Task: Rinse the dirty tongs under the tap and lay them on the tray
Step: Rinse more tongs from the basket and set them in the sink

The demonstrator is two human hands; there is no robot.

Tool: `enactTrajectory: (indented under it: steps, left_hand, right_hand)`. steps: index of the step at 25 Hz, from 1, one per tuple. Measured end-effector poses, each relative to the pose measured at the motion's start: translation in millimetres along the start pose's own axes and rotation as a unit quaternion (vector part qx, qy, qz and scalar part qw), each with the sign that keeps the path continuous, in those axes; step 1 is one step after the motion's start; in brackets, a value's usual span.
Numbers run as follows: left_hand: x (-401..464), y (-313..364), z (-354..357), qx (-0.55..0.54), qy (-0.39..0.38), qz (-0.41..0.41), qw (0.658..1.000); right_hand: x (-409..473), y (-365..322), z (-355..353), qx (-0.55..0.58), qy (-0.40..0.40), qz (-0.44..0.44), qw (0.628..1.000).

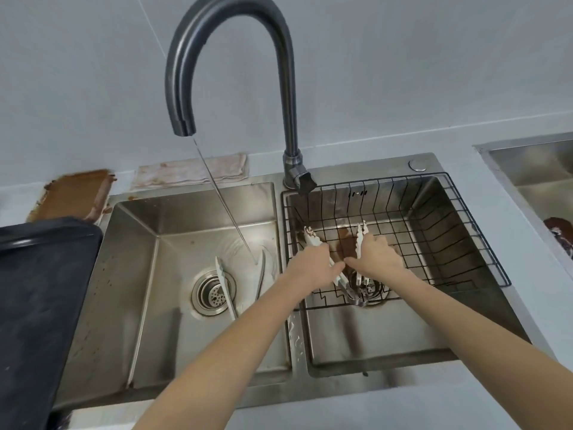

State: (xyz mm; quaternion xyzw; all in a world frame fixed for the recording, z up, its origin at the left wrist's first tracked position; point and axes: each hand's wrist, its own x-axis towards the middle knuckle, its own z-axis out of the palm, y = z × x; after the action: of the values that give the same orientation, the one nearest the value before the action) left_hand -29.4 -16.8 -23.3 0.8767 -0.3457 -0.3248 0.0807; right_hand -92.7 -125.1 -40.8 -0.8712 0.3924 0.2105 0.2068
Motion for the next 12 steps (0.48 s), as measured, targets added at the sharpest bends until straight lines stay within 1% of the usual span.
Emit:
enactTrajectory:
  steps: [2,5,8,12]
  left_hand:
    - [5,4,8,0.004,-0.022,-0.034,0.999]
    - [8,5,15,-0.036,-0.033,-0.055,0.997]
    - [12,4,19,-0.083,-0.029,-0.068,0.994]
    - [10,-2,19,-0.131,-0.014,-0.081,0.988]
  right_hand:
    - [3,0,4,0.001,0.002,-0.004,1.0]
    - [5,-1,4,-0.001,0.011,-0.018,1.0]
    - [1,-2,2,-0.017,0.033,-0.026,0.999]
    - [-9,-8,-1,0.017,0.059,-0.035,0.998]
